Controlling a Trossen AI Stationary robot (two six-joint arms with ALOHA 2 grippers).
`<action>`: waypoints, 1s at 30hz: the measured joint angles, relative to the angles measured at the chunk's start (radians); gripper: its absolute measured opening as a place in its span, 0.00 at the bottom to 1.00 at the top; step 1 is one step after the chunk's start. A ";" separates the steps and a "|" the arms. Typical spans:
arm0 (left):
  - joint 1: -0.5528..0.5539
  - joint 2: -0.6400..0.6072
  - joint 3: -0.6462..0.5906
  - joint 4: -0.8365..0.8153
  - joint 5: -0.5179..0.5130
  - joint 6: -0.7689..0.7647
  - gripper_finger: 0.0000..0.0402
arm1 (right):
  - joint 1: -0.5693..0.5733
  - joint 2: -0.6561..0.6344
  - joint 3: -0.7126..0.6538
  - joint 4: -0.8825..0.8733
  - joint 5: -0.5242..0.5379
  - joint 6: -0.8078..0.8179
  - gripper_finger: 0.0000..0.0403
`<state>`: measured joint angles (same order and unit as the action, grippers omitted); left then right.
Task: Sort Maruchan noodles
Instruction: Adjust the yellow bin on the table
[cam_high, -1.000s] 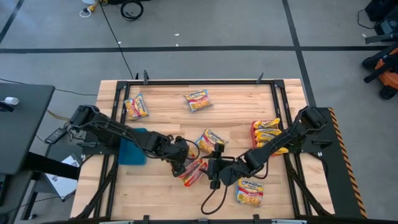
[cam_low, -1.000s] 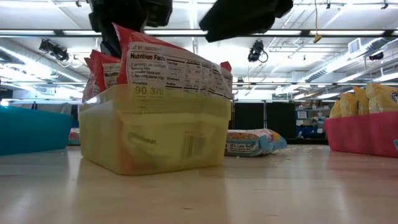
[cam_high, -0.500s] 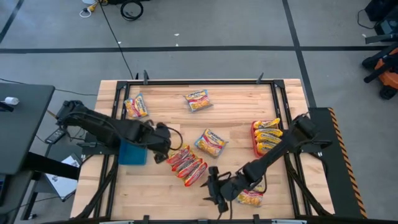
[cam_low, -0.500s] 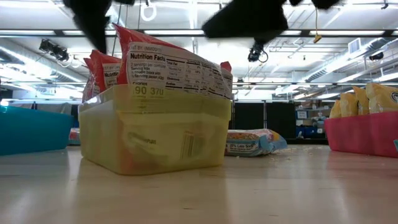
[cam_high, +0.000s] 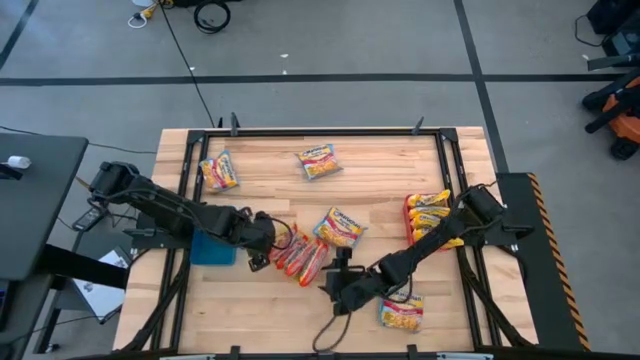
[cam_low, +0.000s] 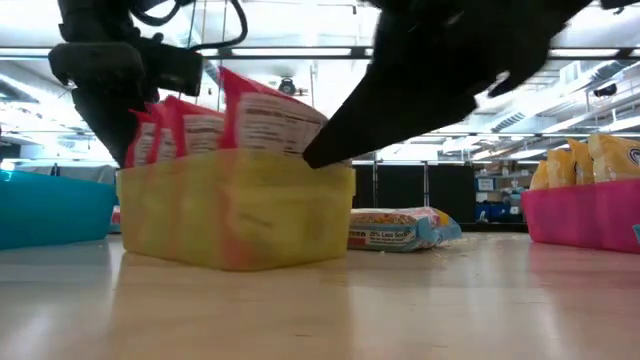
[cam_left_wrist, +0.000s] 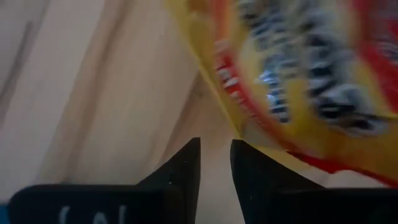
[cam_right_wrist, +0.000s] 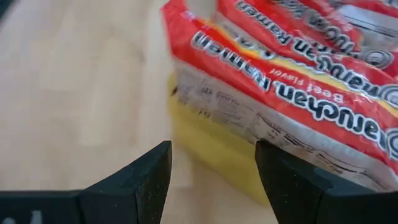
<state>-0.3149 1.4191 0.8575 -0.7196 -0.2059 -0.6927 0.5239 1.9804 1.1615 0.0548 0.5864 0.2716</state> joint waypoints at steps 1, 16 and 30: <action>-0.005 -0.004 -0.017 0.042 0.007 0.023 0.23 | -0.011 -0.005 0.000 -0.016 0.007 0.004 0.60; 0.001 0.043 -0.029 0.380 -0.024 0.251 0.23 | -0.065 -0.228 0.000 -0.616 0.113 0.213 0.60; 0.001 0.035 -0.032 0.298 -0.002 0.363 0.23 | -0.060 -0.281 -0.021 -0.899 -0.191 0.296 0.60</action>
<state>-0.3140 1.4542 0.8259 -0.4219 -0.2079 -0.3296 0.4643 1.6997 1.1408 -0.8439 0.3953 0.5674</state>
